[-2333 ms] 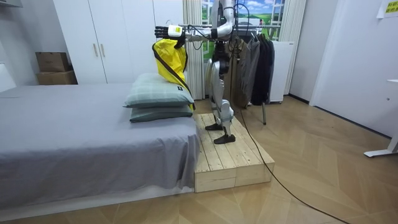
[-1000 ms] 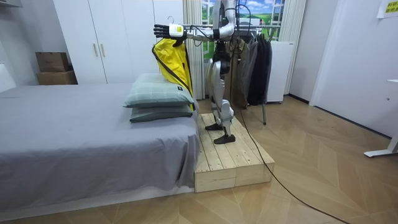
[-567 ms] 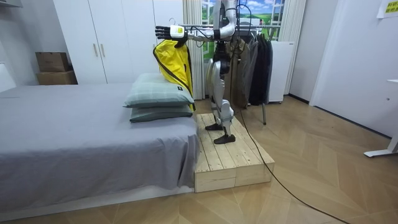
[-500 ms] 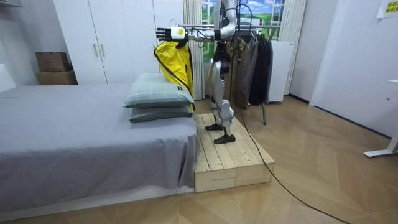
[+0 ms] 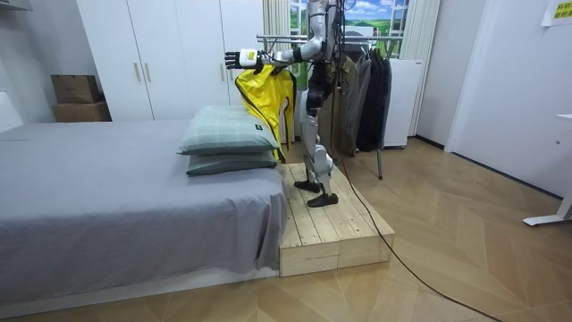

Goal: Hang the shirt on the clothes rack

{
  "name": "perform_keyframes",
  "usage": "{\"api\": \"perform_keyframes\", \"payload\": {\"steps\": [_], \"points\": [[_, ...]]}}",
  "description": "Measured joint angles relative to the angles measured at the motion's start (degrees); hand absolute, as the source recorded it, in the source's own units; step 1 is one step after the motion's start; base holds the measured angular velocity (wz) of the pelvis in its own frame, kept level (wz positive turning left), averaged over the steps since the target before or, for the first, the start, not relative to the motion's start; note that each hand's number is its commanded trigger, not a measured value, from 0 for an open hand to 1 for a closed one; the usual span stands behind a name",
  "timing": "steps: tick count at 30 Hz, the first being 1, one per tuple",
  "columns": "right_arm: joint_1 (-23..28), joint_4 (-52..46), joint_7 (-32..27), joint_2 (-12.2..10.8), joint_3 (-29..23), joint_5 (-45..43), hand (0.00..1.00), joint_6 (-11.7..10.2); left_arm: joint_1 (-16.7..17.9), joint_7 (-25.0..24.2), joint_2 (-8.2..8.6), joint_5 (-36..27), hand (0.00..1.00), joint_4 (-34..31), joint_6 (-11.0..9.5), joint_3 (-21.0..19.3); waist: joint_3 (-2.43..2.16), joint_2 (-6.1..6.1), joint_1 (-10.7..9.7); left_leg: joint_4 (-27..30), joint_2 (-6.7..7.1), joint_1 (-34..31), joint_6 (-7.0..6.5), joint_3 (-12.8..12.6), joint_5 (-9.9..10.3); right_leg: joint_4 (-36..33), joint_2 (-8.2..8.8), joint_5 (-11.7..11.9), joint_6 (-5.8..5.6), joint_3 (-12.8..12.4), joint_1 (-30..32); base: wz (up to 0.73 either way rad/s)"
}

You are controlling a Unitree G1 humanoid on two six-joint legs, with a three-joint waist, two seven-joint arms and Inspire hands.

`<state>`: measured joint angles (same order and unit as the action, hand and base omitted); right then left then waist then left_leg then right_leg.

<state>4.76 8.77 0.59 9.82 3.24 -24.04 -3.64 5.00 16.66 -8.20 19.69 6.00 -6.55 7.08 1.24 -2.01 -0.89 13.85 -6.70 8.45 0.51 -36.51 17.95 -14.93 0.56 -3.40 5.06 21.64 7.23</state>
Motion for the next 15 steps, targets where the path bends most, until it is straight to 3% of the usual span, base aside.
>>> {"api": "perform_keyframes", "payload": {"steps": [3, 5, 6, 7, 8, 9, 10, 11, 12, 13, 14, 15], "points": [[-0.2, 0.0, -0.2, -0.3, -0.1, -1.3, 1.00, 0.0, -1.9, 0.9, 0.84, -0.5, 0.00, 2.9, -0.6, -0.4, -0.02, 0.55, -0.3, 1.1, -0.52, 1.1, 0.56, -5.3, 1.4, -4.5, 0.72, -1.6, 0.18, 2.4, 2.3, -0.75], [-0.3, 0.0, -0.2, -0.4, 0.0, -0.9, 1.00, -0.1, -1.9, 0.8, 1.00, -1.8, 0.00, 3.1, -0.6, -0.1, -0.11, 0.07, -0.6, 2.4, -0.82, 2.3, 1.65, -9.7, 2.4, -8.3, 1.80, -4.5, 0.53, 2.8, 3.6, -0.59], [-0.4, 0.0, -0.2, -0.3, 0.2, -0.1, 1.00, -0.1, -1.9, 0.7, 1.27, -2.2, 0.00, 3.0, -0.6, -0.1, -0.20, -0.08, -0.5, 4.4, -1.57, 3.1, 2.57, -12.7, 3.5, -9.9, 1.93, -6.0, 1.78, 2.4, 4.1, -0.62], [-0.6, 0.0, -0.3, -0.3, 0.7, 0.1, 1.00, -0.1, -1.9, 0.7, 1.48, -2.8, 0.00, 2.9, -0.6, -0.1, -0.34, 0.01, -0.6, 8.4, -3.02, 3.0, 3.34, -13.5, 4.6, -10.6, 0.88, -6.9, 2.27, 0.4, 4.6, -0.65], [-0.8, 0.0, -0.3, -0.4, 1.2, 0.1, 1.00, -0.1, -1.9, 0.7, 1.25, -3.5, 0.00, 2.8, -0.7, -0.2, -0.38, -0.20, -0.5, 11.9, -3.75, 2.2, 3.09, -13.4, 4.9, -10.8, 0.06, -7.6, 2.52, -1.3, 5.0, -0.96], [-1.3, -0.4, -0.2, -0.5, 2.6, 0.0, 1.00, -0.2, -1.4, 1.2, 1.10, -4.5, 0.00, 2.6, -0.8, -0.8, -0.46, -0.52, 0.7, 22.3, -6.88, -1.1, 1.50, -9.8, 3.8, -10.9, -1.22, -7.7, 3.34, -4.5, 5.5, -1.38], [-1.8, -0.8, -0.1, -0.5, 3.0, 0.0, 1.00, -0.7, -1.0, 2.0, 1.66, -4.5, 0.00, 2.6, -0.8, -1.5, -0.36, -0.24, 2.0, 30.1, -8.55, -5.3, 0.41, -2.5, 1.8, -10.9, -2.55, -7.5, 3.77, -7.9, 5.4, -1.53], [-2.0, -0.9, -0.2, -0.5, 3.0, 0.0, 1.00, -0.9, -0.9, 2.4, 1.93, -4.5, 0.00, 2.6, -0.8, -1.5, -0.39, -0.08, 2.4, 32.4, -8.53, -7.0, 0.76, 1.3, 1.8, -10.9, -3.10, -7.5, 3.81, -9.3, 5.3, -1.45], [-2.3, -0.9, -0.5, -0.5, 3.2, -0.3, 1.00, -0.9, -0.9, 3.4, 2.32, -4.5, 0.00, 2.4, -1.0, -1.5, -0.38, -0.14, 2.6, 33.9, -7.99, -9.5, 0.82, 7.9, 1.8, -10.8, -3.88, -7.3, 3.81, -11.9, 4.6, -1.27], [-2.9, -0.9, -0.5, -0.5, 3.3, -1.0, 1.00, -0.9, -1.1, 4.3, 2.90, -4.4, 0.00, 2.3, -1.4, -1.4, -0.31, -0.36, 2.8, 32.5, -6.56, -11.2, 1.05, 13.9, 1.7, -10.7, -4.43, -7.3, 3.74, -14.7, 3.9, -1.29], [-3.1, -0.9, -0.5, -0.5, 3.4, -1.0, 1.00, -0.9, -1.1, 4.6, 3.24, -4.4, 0.00, 2.3, -1.7, -1.4, -0.30, -0.42, 3.1, 31.1, -5.80, -11.6, 1.41, 16.4, 1.5, -10.7, -4.77, -7.3, 3.68, -16.5, 3.5, -1.43], [-3.7, -0.9, -0.5, -0.5, 3.4, -0.9, 1.00, -1.0, -1.0, 5.4, 3.68, -4.5, 0.00, 2.3, -2.3, -1.4, -0.25, -0.54, 3.5, 27.2, -4.26, -12.1, 1.82, 20.9, 1.2, -10.5, -5.31, -7.2, 3.26, -19.8, 3.0, -1.57]]}}
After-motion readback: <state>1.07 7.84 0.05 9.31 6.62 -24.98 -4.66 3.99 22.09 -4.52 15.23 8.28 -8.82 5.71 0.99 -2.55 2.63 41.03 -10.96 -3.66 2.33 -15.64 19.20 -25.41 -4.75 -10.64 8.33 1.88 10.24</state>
